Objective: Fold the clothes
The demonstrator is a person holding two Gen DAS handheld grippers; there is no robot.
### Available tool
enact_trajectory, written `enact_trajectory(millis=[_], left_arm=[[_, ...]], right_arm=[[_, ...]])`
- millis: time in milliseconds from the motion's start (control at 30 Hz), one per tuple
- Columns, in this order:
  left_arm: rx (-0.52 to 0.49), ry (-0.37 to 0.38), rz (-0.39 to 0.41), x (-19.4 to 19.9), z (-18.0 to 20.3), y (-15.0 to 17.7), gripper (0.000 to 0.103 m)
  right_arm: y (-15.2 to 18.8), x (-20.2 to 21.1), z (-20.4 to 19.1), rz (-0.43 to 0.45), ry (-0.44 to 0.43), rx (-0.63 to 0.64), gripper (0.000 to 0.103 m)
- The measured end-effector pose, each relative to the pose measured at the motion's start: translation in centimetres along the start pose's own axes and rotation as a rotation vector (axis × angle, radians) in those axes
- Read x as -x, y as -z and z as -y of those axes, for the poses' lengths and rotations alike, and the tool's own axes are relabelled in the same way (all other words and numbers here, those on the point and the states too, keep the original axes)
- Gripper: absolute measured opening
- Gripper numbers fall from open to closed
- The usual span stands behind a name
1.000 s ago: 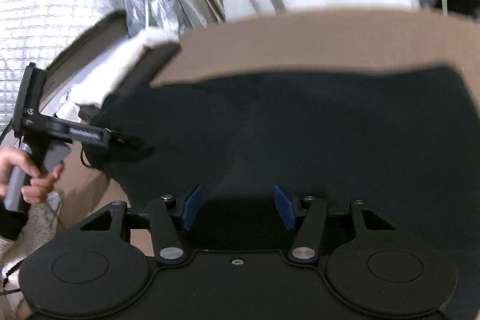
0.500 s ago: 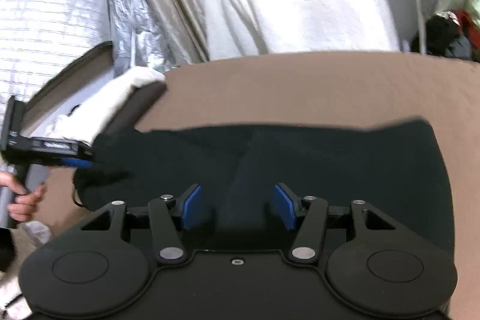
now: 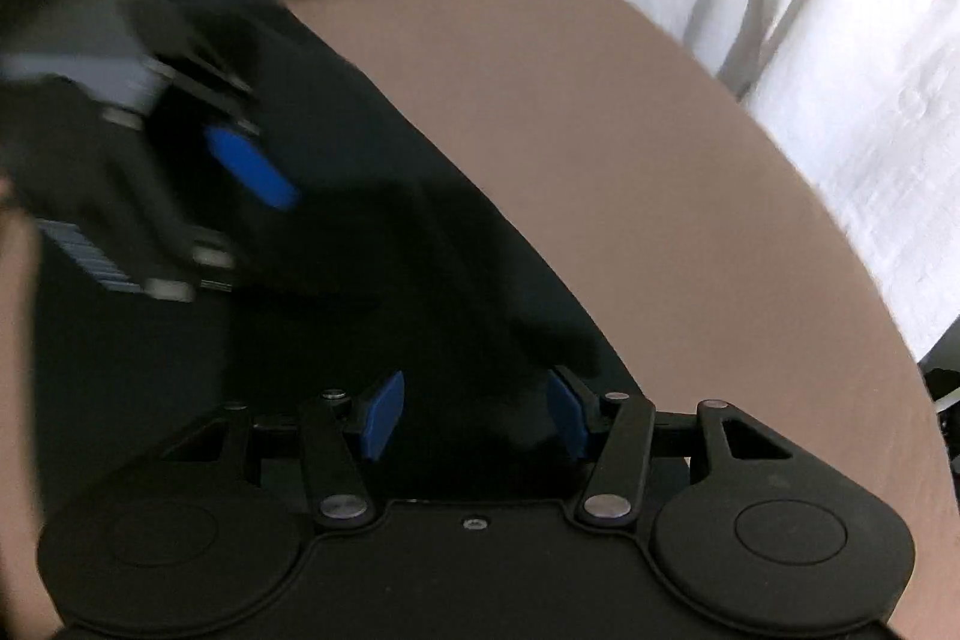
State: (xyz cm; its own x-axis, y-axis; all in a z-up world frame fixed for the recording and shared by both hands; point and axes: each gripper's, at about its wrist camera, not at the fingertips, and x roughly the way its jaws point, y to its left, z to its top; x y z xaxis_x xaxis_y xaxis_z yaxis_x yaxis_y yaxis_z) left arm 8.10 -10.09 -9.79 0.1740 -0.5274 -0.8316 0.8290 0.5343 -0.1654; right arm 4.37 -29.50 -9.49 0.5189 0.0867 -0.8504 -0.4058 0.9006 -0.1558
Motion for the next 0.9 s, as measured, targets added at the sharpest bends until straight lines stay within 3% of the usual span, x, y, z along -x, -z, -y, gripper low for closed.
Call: enact_trajectory(millis=[67,133,200,333,433,500,567,600,667,733,833,900], left_arm=[[0.017,0.022,0.005,0.0,-0.8,-0.3,0.059],[0.031,0.017,0.012,0.0,-1.2,-0.8,0.059],[0.023,0.000,0.020,0.0,-1.0,-1.0,0.053],[0.020,-0.023,0.073,1.4,-0.5,-1.5,0.048],[0.047,-0.081,0.107,2.8,-1.0,-1.7,0.049],[0.066,-0.204,0.049,2.6,-1.7,-1.3,0.049],[0.159,-0.320,-0.070,3.7,-2.7,-0.5,0.048],[0.209,-0.330,-0.077,5.5,-3.0,0.2,0.050],[0.234,-0.281,0.012,9.8,-3.2,1.2,0.065],[0.267,-0.306,0.089,13.4,-3.7,2.3,0.095],[0.346,-0.425,0.096,15.6,-5.2,4.2,0.096],[0.452,-0.438,0.053,15.6,-6.8,6.0,0.096]], right_arm=[[-0.2,-1.9,0.6,-0.010,-0.048,-0.036,0.055],[-0.1,-2.4,0.1,0.000,-0.062,-0.024,0.029],[0.2,-1.7,-0.7,0.032,0.001,-0.009,0.010],[-0.1,0.9,-1.0,0.151,0.164,-0.048,0.007],[-0.7,-0.4,-0.4,0.153,0.228,-0.083,0.006],[-1.0,-1.9,-0.1,0.131,0.256,-0.113,0.006],[-1.2,-4.0,-0.5,0.086,0.261,-0.174,0.007],[-1.4,-4.4,-0.7,0.076,0.274,-0.207,0.011],[-2.0,-3.3,-1.3,0.089,0.323,-0.280,0.017],[-2.3,-1.2,-2.4,0.128,0.353,-0.356,0.030],[-2.1,2.2,-4.7,0.161,0.327,-0.444,0.048],[-1.3,4.0,-6.5,0.148,0.303,-0.500,0.051]])
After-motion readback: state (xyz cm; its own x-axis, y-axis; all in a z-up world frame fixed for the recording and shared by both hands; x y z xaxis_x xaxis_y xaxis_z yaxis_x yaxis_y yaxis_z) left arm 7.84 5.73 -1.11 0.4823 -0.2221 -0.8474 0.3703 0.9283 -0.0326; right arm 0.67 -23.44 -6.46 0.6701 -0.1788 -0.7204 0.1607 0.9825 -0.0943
